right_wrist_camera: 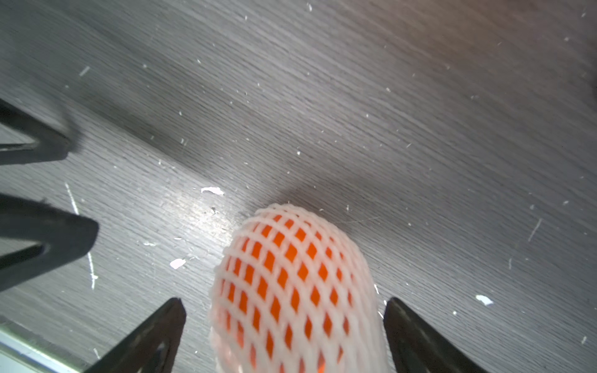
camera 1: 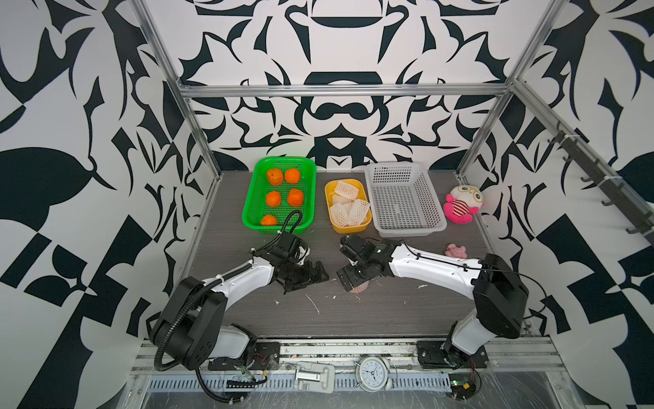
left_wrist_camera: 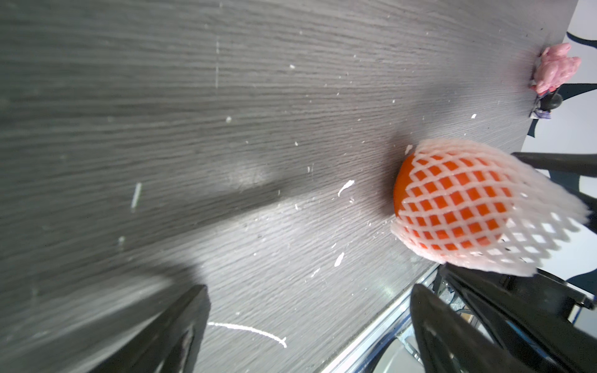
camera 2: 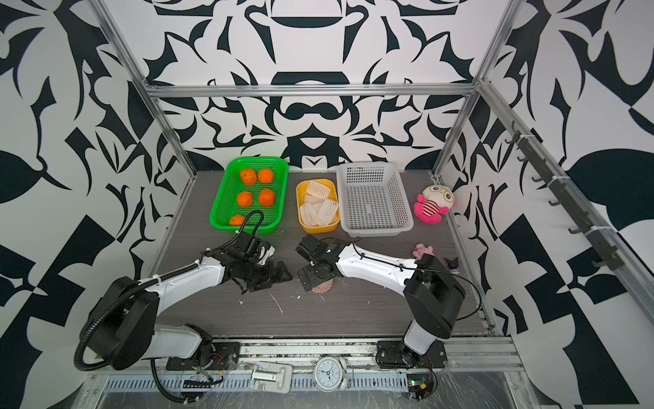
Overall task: Remove foam nets from oranges
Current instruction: Place the orange at the center of the board, then remove the foam net from the orange.
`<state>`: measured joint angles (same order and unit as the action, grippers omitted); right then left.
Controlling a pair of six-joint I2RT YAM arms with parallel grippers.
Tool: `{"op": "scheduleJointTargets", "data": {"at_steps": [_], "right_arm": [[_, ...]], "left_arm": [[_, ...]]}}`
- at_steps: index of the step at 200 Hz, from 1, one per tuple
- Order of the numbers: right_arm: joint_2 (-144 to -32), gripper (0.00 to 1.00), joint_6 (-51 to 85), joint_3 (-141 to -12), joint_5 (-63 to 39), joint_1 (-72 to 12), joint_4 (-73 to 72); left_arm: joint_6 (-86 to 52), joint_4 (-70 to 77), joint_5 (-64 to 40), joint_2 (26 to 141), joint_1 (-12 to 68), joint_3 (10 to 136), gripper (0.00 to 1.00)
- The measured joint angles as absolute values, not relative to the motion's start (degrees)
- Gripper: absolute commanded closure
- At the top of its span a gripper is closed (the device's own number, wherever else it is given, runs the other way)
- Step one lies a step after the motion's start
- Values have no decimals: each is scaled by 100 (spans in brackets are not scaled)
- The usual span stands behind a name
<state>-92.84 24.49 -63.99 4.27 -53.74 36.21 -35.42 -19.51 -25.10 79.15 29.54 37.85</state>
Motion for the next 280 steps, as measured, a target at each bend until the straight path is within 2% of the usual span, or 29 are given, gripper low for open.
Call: {"op": "scheduleJointTargets", "data": {"at_steps": [31,65,135,202,245,280], "right_arm": [[-9026,0,2405,-6379,489,-5374,3618],[-8510,1,2180,-6171,589,-5374,3402],[-6722,4,1938,-4587,666,-5367,2388],[-5767,8,2086,-3127,582,-5367,1518],[-5677,8,2099,-2657,462,-5367,950],[-6158,9,2001,-2657,445,-5367,344]], "left_arm": [[-3555,-1855,-2727,7913,2954,3850,1],[-3559,-1603,-3404,7889,2954,3868,1],[-3629,-1306,-4488,7881,2954,4062,1],[-3485,-1308,-5046,7872,2954,4125,1],[-3548,-1125,-5328,7900,2954,4121,1],[-3660,-978,-5387,7924,2954,4119,1]]}}
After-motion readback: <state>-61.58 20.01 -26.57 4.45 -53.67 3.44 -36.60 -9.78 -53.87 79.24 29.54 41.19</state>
